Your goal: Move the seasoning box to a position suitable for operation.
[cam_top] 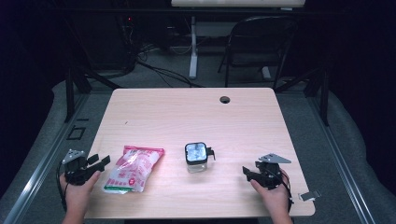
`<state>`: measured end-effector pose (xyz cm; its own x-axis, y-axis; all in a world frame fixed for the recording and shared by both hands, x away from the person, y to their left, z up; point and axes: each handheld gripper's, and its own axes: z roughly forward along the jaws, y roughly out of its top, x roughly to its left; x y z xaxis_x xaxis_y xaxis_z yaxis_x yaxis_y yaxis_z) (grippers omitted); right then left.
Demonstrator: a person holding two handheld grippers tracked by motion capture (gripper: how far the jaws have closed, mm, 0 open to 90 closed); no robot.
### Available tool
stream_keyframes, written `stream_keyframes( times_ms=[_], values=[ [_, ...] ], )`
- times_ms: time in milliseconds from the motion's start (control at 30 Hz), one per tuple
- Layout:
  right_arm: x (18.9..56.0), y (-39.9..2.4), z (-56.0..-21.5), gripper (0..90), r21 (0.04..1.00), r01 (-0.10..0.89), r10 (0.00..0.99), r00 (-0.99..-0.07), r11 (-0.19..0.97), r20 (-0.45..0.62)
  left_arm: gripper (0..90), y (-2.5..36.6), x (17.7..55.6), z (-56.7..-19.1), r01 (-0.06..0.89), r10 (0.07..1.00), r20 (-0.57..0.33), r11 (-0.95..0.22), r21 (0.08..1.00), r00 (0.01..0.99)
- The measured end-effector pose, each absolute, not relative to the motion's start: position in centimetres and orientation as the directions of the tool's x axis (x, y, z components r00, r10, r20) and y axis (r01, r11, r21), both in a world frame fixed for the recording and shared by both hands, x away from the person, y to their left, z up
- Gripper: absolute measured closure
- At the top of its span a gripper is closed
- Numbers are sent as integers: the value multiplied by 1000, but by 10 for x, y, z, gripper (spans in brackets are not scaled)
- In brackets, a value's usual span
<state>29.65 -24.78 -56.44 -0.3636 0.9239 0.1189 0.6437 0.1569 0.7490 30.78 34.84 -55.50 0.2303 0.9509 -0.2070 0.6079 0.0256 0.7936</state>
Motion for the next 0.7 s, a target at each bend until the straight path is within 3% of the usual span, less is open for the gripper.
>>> stream_keyframes(
  times_ms=[467,567,700],
  values=[
    [301,-223,-562,470,747,621,896,-437,237,79,489,356,296,-549,609,956,-221,59,791,195],
    [300,-213,-557,586,757,608,880,-466,240,95,496,358,295,-547,608,954,-230,67,791,194],
    [300,-198,-549,593,769,570,860,-507,288,53,491,358,293,-546,612,956,-215,49,790,201]
  ],
)
